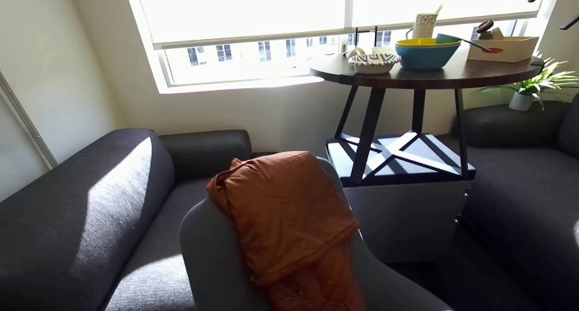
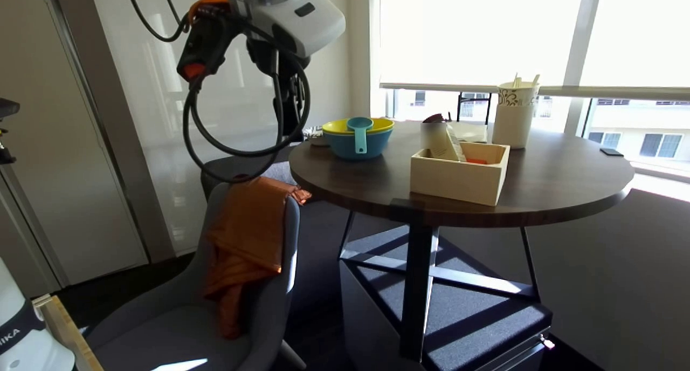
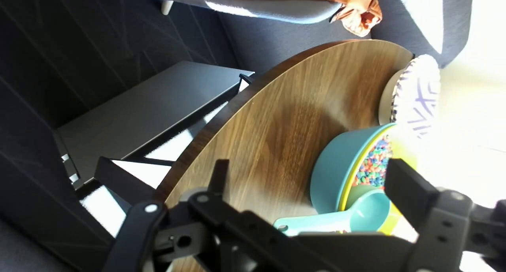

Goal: Use the blue serving spoon to take cereal from the yellow plate, then add it to the white plate

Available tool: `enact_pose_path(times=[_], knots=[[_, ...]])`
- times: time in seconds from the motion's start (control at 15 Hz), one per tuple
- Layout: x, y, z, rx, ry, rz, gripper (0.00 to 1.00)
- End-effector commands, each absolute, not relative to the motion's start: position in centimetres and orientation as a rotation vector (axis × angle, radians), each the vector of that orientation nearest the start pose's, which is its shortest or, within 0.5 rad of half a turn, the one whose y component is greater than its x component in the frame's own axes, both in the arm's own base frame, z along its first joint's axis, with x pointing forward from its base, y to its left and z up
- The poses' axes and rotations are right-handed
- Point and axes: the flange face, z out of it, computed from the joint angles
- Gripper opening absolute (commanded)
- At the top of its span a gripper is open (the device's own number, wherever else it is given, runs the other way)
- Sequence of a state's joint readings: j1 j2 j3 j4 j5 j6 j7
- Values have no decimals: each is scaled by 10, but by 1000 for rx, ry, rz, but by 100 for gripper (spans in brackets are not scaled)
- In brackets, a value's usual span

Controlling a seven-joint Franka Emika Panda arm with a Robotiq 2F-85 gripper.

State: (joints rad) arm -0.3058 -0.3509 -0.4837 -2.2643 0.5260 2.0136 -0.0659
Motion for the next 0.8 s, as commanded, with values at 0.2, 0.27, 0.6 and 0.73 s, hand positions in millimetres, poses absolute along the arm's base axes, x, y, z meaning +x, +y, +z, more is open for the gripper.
enact_pose_path(times=[0.2, 0.27, 0.6, 0.73], knots=[[351, -317, 491, -2176, 1129, -409, 100], [357, -317, 487, -2114, 1151, -410, 100], [386, -329, 457, -1894, 1286, -527, 100], [395, -335, 444, -1857, 1323, -582, 100]])
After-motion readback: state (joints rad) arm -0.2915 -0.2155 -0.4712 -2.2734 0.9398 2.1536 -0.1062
